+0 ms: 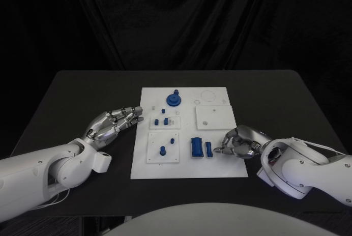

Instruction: Assemble the parts on the task board

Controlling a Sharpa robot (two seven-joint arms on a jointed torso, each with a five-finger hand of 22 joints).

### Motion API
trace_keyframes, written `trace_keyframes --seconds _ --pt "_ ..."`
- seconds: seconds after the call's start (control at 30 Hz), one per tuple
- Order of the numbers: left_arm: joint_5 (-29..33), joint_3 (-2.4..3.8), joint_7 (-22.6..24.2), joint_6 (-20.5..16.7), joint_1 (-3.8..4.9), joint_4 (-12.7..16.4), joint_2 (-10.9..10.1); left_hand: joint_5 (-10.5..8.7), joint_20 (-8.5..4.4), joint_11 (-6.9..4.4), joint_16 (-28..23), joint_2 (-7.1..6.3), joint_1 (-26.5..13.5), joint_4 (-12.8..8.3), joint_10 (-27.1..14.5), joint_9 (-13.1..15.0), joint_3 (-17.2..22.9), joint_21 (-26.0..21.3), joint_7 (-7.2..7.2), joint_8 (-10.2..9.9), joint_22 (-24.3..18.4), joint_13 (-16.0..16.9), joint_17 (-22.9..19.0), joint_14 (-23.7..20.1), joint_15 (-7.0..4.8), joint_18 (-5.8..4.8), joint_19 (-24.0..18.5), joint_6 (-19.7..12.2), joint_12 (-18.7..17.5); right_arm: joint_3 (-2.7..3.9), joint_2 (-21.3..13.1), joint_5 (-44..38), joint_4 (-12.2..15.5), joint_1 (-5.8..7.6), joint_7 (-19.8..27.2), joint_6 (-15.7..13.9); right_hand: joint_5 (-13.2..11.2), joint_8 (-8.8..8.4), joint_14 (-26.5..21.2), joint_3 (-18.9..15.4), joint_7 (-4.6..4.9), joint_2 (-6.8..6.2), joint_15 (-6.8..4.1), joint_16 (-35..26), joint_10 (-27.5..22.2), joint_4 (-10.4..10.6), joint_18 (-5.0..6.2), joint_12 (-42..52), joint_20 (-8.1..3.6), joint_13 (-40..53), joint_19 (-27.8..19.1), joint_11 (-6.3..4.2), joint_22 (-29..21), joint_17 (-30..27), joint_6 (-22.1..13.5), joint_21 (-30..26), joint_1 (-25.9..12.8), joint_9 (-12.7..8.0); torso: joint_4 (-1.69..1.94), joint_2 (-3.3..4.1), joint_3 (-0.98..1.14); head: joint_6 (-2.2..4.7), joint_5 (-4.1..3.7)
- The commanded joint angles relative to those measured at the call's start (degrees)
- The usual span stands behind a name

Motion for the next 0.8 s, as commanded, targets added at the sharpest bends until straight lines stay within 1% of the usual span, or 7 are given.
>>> trace_keyframes --seconds 0.03,0.13,0.47,0.53,0.6,0.7,0.8 --pt "0.13 0.05 7.59 -2.73 0.13 1.36 -0.38 0.48 -0.32 0.36 0.66 -0.54 -0.19 0.25 0.89 0.17 0.53 0.39 2.30 0.59 0.75 0.17 0.13 0.17 0.18 -0.94 0.84 1.27 1.12 0.16 -0.35 4.76 -0.23 1.50 12.27 -12.19 3.50 0.30 4.78 0.20 -0.12 -0.20 -0.64 -0.25 6.12 0.57 0.55 -0.13 -0.47 15.06 3.09 -0.57 12.58 8.23 0.60 0.01 -0.74 -0.03 -0.03 -0.02 0.02 -0.01 -0.10" --pt "0.13 0.06 8.77 -3.68 0.62 1.91 -0.38 1.56 -0.49 0.25 1.59 -0.89 -0.37 0.33 2.16 0.34 1.07 0.98 2.09 1.08 1.95 0.26 0.24 0.80 -0.06 -0.83 1.80 2.70 2.27 0.17 -0.46 8.73 -1.10 2.57 20.14 -16.70 13.77 -0.55 3.71 1.03 -0.68 -0.02 -0.98 -2.40 6.12 0.63 1.03 -0.13 -0.81 15.06 2.09 -1.07 11.90 3.47 1.76 -1.93 -0.07 -0.73 -0.03 -0.07 0.04 -0.01 -0.45" --pt "0.14 0.06 10.84 -4.66 3.89 1.58 2.18 2.09 -1.02 -0.14 2.62 -1.34 -1.04 0.89 3.21 0.41 1.61 1.98 1.86 1.52 3.78 0.23 0.30 1.72 -0.64 -0.72 3.15 3.98 2.74 -0.35 3.37 24.86 -8.59 3.96 38.45 -20.54 21.30 -7.45 -4.71 4.41 1.20 0.57 1.02 -22.44 0.84 0.60 5.88 -6.52 1.25 8.47 -9.98 0.92 1.52 -25.11 0.96 -28.42 2.34 -7.03 -0.81 -2.28 0.59 -0.01 0.86" --pt "0.14 0.06 10.90 -4.45 4.14 0.80 3.13 1.75 -1.19 -0.34 2.51 -1.36 -1.54 1.43 3.21 0.36 1.54 2.09 1.78 1.48 3.80 0.20 0.26 1.70 -0.80 -0.74 3.15 3.82 2.66 -0.45 4.46 29.09 -10.59 3.95 43.52 -19.69 22.01 -10.22 -15.09 6.70 3.60 1.37 3.47 -41.75 -16.07 0.78 8.12 -29.32 3.91 -11.81 -21.42 2.90 -9.56 -44.46 0.23 -51.84 2.18 -10.32 -0.93 -2.79 0.71 -0.01 0.92" --pt "0.14 0.06 10.72 -3.90 4.30 -0.57 4.47 1.03 -1.51 -1.11 0.87 -1.38 -2.37 2.09 2.35 0.19 1.31 1.95 1.79 1.24 3.19 0.04 0.01 0.76 -1.28 -0.68 2.60 2.88 1.54 -0.51 5.39 33.02 -12.56 3.90 48.97 -18.42 21.99 -11.37 -16.32 8.89 4.25 1.41 5.08 -49.22 -23.80 0.81 8.60 -46.05 5.59 -26.86 -22.10 4.56 -14.52 -48.13 0.14 -57.82 2.44 -12.65 -1.13 -3.60 0.78 -0.01 0.99" --pt "0.15 0.06 10.26 -2.64 4.36 -3.62 7.35 0.18 -1.60 -1.70 -1.51 -1.26 -2.94 2.13 -0.32 -0.25 1.17 0.39 1.95 0.35 -0.51 -0.21 -0.23 -0.92 -1.50 -0.63 -0.36 -0.26 -1.48 -0.57 6.50 39.32 -15.29 3.44 56.55 -15.72 21.44 -12.26 -19.23 13.49 6.16 -0.73 9.34 -64.13 -22.97 0.82 9.02 -61.69 9.38 -42.82 -25.66 7.54 -23.76 -56.93 -0.73 -68.54 2.85 -16.77 -1.50 -4.84 0.82 -0.01 1.52" --pt "0.15 0.06 10.24 -1.98 4.23 -5.46 9.25 -0.49 -1.65 -2.57 -3.23 -1.05 -3.70 2.29 -2.78 -0.71 0.78 -0.67 1.57 -0.81 -2.75 -0.44 -0.39 -2.19 -1.95 -0.24 -2.12 -4.44 -4.05 -0.60 7.04 43.68 -16.87 2.99 60.22 -12.63 19.32 -17.97 -25.64 14.78 8.82 -0.96 13.57 -73.93 -28.17 0.53 8.17 -69.65 12.68 -51.38 -30.30 11.48 -30.08 -62.69 -4.28 -75.75 0.19 -23.66 -1.75 -5.62 0.85 -0.01 1.82"
